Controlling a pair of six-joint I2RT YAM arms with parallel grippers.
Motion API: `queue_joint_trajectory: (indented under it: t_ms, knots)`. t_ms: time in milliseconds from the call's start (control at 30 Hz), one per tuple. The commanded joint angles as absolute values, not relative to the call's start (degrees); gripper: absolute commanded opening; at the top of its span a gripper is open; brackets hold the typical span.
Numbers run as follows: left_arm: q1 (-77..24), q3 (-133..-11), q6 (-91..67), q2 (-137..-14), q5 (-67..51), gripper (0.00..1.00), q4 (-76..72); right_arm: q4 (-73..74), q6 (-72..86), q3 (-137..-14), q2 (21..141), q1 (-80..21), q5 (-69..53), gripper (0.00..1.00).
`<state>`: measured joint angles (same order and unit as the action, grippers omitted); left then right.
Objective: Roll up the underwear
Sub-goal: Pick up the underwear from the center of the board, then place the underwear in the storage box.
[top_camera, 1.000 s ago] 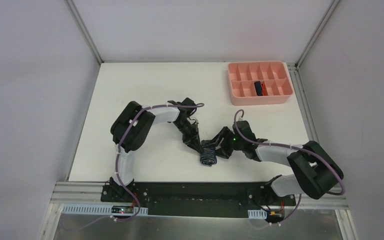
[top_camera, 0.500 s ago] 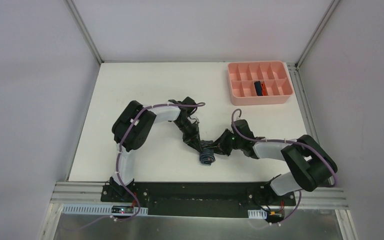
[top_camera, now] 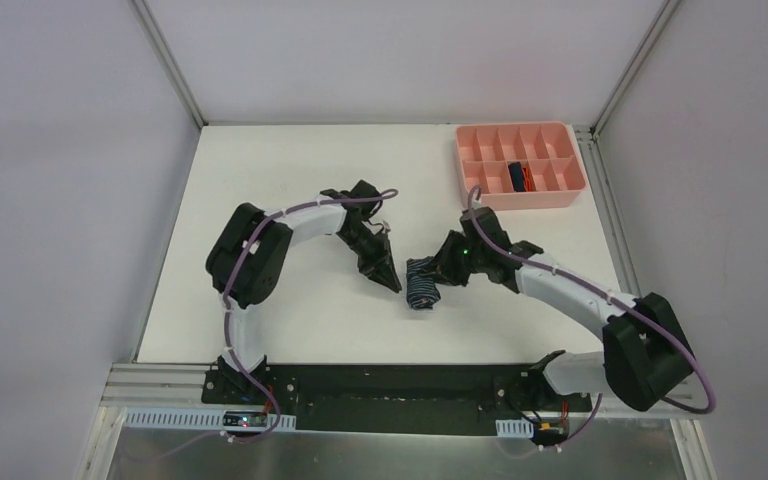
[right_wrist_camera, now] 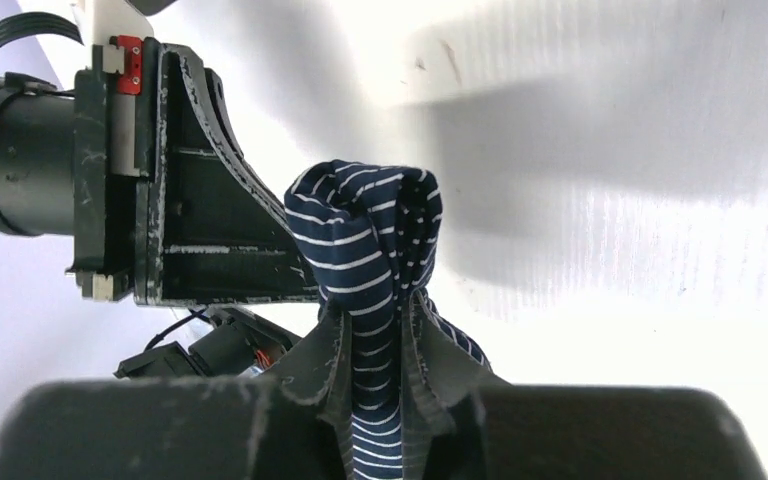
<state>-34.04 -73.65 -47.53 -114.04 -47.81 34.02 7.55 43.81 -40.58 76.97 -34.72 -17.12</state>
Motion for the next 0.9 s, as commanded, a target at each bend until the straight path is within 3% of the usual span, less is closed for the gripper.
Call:
queue_joint_trajectory:
  t_ms: [0, 233, 467, 700, 867]
  knots:
    - [-30.4, -73.5, -47.1, -105.4, -47.7, 0.10, 37.4, 23.3, 33.6, -50.3, 72.3, -34.5, -8.6, 0.00]
    - [-26.9, -75.6, -46.5, -101.2, -47.0, 0.11, 39.7, 43.5, 19.2, -72.2, 74.7, -30.4, 5.1, 0.00]
    - [-26.9, -75.9, -46.6, -100.7, -46.4, 0.11, 40.1, 56.2, 6.3, -97.2, 85.1, -20.8, 10.2, 0.00]
    - [-26.9, -76.0, -46.2, -100.6, -45.5, 0.11, 40.1, 58.3, -2.4, -117.7, 98.1, -12.4, 12.7, 0.00]
    - [-26.9, -76.1, -46.1, -100.4, -44.9, 0.11, 40.0, 56.8, -5.8, -125.5, 107.7, -10.4, 14.2, 0.00]
